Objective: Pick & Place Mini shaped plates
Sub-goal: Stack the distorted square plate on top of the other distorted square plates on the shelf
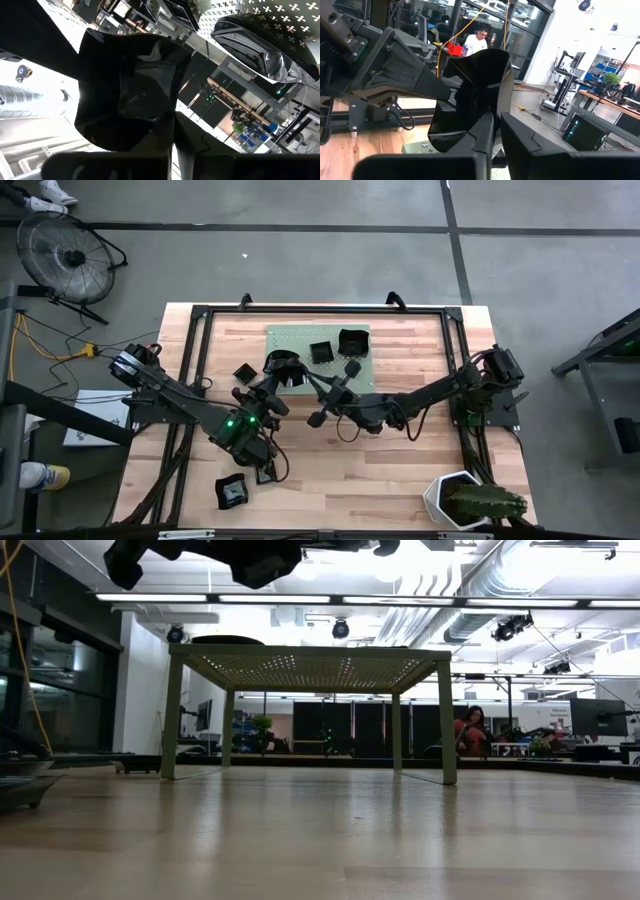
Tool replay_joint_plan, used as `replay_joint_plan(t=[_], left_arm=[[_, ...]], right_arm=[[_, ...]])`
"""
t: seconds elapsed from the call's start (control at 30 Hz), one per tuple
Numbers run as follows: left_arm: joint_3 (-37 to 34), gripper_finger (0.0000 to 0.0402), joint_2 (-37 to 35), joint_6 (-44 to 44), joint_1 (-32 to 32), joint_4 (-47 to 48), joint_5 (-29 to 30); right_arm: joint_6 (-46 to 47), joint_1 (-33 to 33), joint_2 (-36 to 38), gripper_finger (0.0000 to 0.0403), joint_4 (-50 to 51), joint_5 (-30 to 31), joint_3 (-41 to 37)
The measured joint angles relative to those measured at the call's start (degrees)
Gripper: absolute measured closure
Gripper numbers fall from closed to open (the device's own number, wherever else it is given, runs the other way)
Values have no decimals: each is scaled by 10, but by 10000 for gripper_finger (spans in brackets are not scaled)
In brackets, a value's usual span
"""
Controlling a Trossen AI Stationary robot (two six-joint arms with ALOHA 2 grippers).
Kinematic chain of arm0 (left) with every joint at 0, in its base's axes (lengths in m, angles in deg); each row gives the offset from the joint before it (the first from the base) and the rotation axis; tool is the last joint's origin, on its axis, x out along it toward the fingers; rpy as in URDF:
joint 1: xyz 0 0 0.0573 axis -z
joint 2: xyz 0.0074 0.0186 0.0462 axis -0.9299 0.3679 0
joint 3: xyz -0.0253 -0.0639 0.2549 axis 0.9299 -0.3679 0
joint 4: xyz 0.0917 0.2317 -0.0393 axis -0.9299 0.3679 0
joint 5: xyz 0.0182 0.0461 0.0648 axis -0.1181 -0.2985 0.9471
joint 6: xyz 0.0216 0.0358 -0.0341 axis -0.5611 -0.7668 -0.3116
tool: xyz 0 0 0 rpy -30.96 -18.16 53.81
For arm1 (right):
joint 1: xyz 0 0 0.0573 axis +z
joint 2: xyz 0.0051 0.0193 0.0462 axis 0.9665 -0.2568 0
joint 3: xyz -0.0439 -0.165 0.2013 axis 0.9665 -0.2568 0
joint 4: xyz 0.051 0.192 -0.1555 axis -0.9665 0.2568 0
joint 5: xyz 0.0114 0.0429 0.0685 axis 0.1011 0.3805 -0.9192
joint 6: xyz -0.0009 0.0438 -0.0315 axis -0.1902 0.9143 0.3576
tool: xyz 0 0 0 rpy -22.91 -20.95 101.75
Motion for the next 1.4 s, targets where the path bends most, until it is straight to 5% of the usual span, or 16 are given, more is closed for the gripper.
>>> replay_joint_plan(t=[1.07,1.4], left_arm=[[0,399,0,0,0,-2,-33],[0,307,0,-15,0,-1,-31]], right_arm=[[4,0,0,402,19,1,0],[4,0,0,403,20,3,0]])
